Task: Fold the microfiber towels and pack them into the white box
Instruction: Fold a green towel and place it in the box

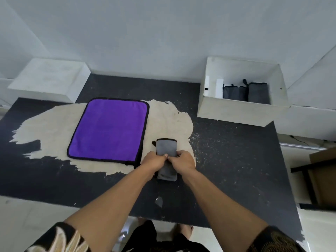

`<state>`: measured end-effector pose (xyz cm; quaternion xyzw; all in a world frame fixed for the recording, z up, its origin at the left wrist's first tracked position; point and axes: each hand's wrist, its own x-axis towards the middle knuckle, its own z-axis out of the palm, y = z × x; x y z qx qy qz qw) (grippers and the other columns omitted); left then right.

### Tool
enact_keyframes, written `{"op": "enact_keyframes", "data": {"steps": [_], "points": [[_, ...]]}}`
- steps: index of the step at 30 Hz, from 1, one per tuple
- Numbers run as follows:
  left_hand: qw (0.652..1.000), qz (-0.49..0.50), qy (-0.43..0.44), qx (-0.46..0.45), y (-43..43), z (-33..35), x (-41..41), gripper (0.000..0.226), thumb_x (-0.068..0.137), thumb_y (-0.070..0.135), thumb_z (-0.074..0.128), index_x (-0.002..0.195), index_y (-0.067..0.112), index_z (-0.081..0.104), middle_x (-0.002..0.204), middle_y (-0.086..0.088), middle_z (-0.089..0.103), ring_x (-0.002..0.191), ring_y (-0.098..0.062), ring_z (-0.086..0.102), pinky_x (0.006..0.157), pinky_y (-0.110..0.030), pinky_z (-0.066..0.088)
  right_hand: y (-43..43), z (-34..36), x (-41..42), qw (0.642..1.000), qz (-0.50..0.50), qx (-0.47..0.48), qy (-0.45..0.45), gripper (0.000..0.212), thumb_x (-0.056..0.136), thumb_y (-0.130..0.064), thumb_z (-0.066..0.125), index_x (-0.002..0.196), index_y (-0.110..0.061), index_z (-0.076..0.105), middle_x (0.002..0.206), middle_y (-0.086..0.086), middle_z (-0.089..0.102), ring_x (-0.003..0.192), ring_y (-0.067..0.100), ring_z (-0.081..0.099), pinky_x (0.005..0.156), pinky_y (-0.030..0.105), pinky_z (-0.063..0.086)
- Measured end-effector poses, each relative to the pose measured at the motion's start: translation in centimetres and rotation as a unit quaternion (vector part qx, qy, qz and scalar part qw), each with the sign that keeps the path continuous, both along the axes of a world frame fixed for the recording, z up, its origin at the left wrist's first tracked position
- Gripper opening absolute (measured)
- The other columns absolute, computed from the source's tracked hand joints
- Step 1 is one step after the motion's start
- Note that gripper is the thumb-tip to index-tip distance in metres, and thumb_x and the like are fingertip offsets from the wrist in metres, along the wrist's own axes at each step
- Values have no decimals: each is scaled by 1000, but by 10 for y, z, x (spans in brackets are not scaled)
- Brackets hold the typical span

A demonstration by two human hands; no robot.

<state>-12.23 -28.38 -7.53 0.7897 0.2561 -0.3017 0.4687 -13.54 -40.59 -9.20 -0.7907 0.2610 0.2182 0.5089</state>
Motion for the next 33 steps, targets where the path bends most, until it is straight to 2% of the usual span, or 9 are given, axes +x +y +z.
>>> {"op": "enact_keyframes", "data": {"steps": [5, 9, 13, 16, 20, 24, 27, 29, 33], "points": [[991, -53, -107, -54, -1, 27, 10, 24, 97, 39, 55, 111, 20, 55, 103, 0, 67, 97, -18, 63, 87, -40, 54, -12, 25, 5, 979, -104, 170, -46, 19, 90, -18, 66, 106, -14, 57, 105, 7, 66, 95, 20, 67, 82, 49, 59], [961, -132, -239, -42, -22, 66, 36, 21, 99, 40, 49, 107, 21, 48, 99, 4, 61, 87, -10, 61, 62, -25, 46, -20, 64, 19, 960, -161, 184, -139, 21, 95, -25, 62, 113, -17, 55, 110, 2, 67, 98, 15, 67, 82, 40, 60], [930, -177, -313, -75, -60, 109, 72, 21, 102, 38, 44, 109, 18, 45, 101, 1, 60, 89, -13, 60, 72, -32, 51, -40, 106, 39, 927, -240, 188, -218, 20, 92, -29, 67, 105, -14, 67, 97, 4, 75, 89, 18, 73, 77, 37, 61], [919, -218, -322, -62, -94, 131, 93, 19, 102, 35, 41, 106, 17, 47, 103, -2, 60, 95, -22, 59, 81, -39, 49, -72, 134, 57, 918, -268, 158, -245, 20, 90, -21, 69, 108, -14, 64, 99, 4, 74, 91, 19, 72, 78, 36, 60], [909, -249, -328, -55, -132, 150, 121, 20, 103, 27, 39, 104, 14, 54, 103, -4, 60, 95, -23, 57, 75, -34, 42, -121, 161, 81, 927, -240, 125, -258, 33, 87, -25, 73, 114, -11, 59, 105, 3, 71, 94, 17, 70, 75, 31, 59], [913, -252, -313, -66, -170, 159, 151, 26, 101, 28, 45, 117, 12, 57, 114, -7, 64, 101, -25, 60, 81, -36, 48, -169, 169, 117, 942, -193, 117, -247, 35, 87, -17, 71, 117, -12, 53, 111, 5, 67, 99, 20, 67, 81, 41, 59], [920, -262, -286, -51, -188, 161, 174, 50, 97, 38, 51, 142, 18, 40, 122, -2, 59, 108, -24, 58, 90, -40, 51, -204, 163, 154, 942, -202, 131, -233, 33, 88, -11, 66, 117, -14, 51, 112, 5, 66, 98, 21, 67, 77, 40, 60], [923, -253, -289, -1, -192, 158, 194, 60, 97, 37, 51, 150, 17, 29, 118, -2, 61, 112, -23, 55, 92, -37, 46, -225, 154, 181, 948, -200, 134, -208, 35, 88, -8, 62, 119, -17, 49, 115, 3, 63, 101, 22, 64, 80, 43, 59], [934, -188, -300, 42, -184, 144, 219, 51, 97, 29, 53, 144, 18, 37, 99, 3, 63, 100, -14, 59, 83, -30, 41, -248, 125, 227, 968, -146, 148, -142, 41, 89, 0, 58, 124, -18, 45, 122, 6, 59, 108, 25, 60, 90, 53, 54]]}}
